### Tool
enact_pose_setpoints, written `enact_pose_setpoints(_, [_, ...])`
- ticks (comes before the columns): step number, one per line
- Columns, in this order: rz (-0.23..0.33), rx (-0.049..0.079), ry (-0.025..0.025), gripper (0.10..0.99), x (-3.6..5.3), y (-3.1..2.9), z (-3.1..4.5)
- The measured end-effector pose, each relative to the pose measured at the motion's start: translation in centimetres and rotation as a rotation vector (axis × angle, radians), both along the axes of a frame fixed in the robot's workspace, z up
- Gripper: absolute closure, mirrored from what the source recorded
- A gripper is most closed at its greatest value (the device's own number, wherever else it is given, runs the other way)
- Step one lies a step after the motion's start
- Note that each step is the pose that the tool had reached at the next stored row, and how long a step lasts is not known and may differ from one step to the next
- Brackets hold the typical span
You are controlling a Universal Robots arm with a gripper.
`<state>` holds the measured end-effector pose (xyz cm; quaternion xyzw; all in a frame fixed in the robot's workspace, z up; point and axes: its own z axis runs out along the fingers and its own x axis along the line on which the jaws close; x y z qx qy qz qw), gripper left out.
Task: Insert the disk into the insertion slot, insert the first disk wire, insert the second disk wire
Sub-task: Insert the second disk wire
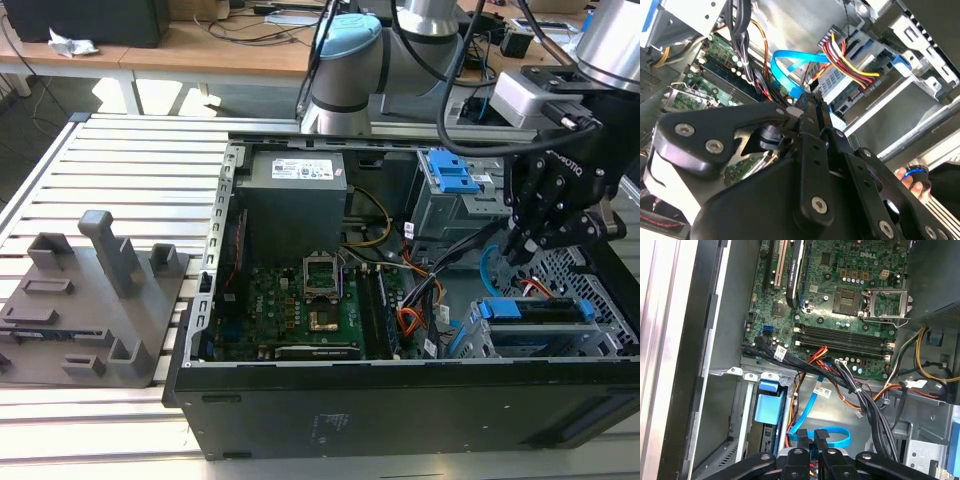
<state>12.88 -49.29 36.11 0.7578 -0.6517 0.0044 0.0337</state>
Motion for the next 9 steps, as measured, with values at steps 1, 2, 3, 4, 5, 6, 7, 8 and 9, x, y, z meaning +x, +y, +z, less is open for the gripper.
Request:
enact_pose_setpoints(1, [0.0, 0.0, 0.0, 0.922, 0.0, -0.28, 0.0])
enact_pose_setpoints(2, [0.0, 0.0, 0.0001, 0.922, 0.0, -0.64, 0.0])
enact_pose_setpoints(3, [0.0, 0.0, 0.0, 0.922, 0.0, -1.35, 0.0])
enact_pose_setpoints(4, [0.0, 0.003, 0.0, 0.922, 0.0, -2.05, -0.03])
enact_pose_setpoints(5, [0.0, 0.016, 0.0, 0.922, 0.0, -2.46, -0.08])
enact_pose_setpoints(6, [0.0, 0.037, 0.0, 0.922, 0.0, -2.8, -0.12])
enact_pose_setpoints(7, [0.0, 0.062, 0.0, 0.922, 0.0, -3.19, -0.17])
enact_pose_setpoints(8, [0.0, 0.089, 0.0, 0.922, 0.0, -3.51, -0.2])
enact_pose_setpoints(9, [-0.002, 0.107, -0.0001, 0.922, 0.0, -3.67, -0.25])
